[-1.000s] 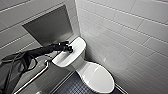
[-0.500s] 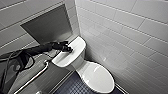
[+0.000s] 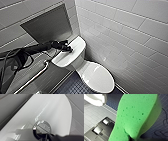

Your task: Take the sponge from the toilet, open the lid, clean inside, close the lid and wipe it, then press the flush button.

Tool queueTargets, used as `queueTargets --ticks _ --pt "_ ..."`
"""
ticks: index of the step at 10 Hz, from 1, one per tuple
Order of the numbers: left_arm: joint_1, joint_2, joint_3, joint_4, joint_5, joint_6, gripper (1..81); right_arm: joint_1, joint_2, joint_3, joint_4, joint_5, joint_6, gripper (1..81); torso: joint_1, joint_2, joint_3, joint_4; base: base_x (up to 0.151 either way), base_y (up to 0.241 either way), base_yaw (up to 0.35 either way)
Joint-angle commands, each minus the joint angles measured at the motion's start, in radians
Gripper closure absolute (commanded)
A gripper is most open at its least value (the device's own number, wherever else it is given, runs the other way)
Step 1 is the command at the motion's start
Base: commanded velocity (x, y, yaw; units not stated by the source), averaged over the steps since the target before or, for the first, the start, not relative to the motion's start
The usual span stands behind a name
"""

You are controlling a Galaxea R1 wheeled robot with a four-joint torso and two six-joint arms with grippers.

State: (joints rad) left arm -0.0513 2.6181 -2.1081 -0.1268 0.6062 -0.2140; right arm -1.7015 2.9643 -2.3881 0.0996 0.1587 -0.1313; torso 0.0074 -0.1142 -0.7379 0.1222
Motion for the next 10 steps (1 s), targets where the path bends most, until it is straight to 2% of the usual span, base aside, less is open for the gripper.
queueTargets --ticks 1,7,10 --pt "-0.219 -0.056 -0.035 0.065 -0.016 0.027 81.1 -0.07 0.015 0.024 -0.018 -0.1 -0.007 81.1 0.0 0.0 0.0 0.0 0.0 0.0 0.0" --pt "-0.244 -0.067 -0.033 0.067 -0.026 0.027 81.1 -0.074 0.015 0.02 -0.017 -0.1 -0.007 81.1 0.0 0.0 0.0 0.0 0.0 0.0 0.0" --pt "-0.242 -0.078 -0.053 0.07 -0.071 0.027 81.1 -0.076 0.015 0.02 -0.017 -0.1 -0.007 81.1 0.0 0.0 0.0 0.0 0.0 0.0 0.0"
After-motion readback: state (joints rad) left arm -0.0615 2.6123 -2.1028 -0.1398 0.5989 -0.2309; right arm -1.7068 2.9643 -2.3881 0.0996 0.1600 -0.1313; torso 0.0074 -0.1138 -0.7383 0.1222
